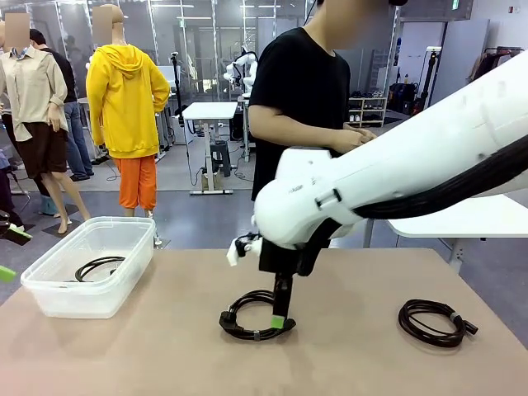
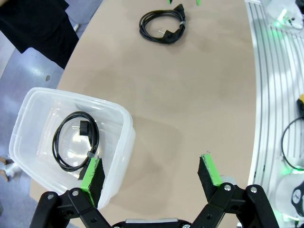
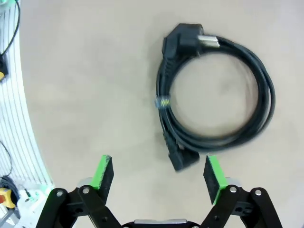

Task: Organize and store the cables.
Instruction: Place the Power Cable into the Organizing box.

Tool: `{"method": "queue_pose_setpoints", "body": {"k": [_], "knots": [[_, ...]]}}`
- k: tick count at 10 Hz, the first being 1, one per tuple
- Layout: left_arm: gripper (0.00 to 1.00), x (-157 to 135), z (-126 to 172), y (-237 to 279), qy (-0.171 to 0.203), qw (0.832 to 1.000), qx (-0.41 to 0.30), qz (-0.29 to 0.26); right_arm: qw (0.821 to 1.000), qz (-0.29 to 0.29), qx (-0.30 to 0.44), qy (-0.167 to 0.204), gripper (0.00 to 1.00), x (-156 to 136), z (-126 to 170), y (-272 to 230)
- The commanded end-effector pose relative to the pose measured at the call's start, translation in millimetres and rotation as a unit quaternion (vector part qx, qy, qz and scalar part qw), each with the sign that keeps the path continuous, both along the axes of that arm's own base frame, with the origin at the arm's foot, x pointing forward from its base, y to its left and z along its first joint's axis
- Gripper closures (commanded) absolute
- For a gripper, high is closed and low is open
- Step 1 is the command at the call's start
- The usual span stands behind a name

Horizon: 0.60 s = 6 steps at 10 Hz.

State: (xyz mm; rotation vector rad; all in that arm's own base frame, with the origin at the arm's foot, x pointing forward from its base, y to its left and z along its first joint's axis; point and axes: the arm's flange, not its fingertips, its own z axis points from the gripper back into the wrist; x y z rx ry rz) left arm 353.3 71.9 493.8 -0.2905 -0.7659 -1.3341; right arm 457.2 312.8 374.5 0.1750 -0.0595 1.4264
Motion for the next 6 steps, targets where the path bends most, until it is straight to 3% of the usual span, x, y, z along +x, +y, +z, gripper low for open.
{"method": "queue_pose_setpoints", "body": {"k": [1,4,6], "knots": [[0.0,2,2,0,0.003,1.0,0.006,0.002,0.998,-0.02,0.05,-0.019,0.0,-14,27,-52],[0.0,2,2,0,0.003,1.0,0.006,0.002,0.988,-0.079,0.126,-0.044,0.0,-19,71,-159],[0.0,2,2,0,0.003,1.0,0.006,0.002,0.979,-0.085,0.182,-0.029,0.0,-20,77,-237]]}}
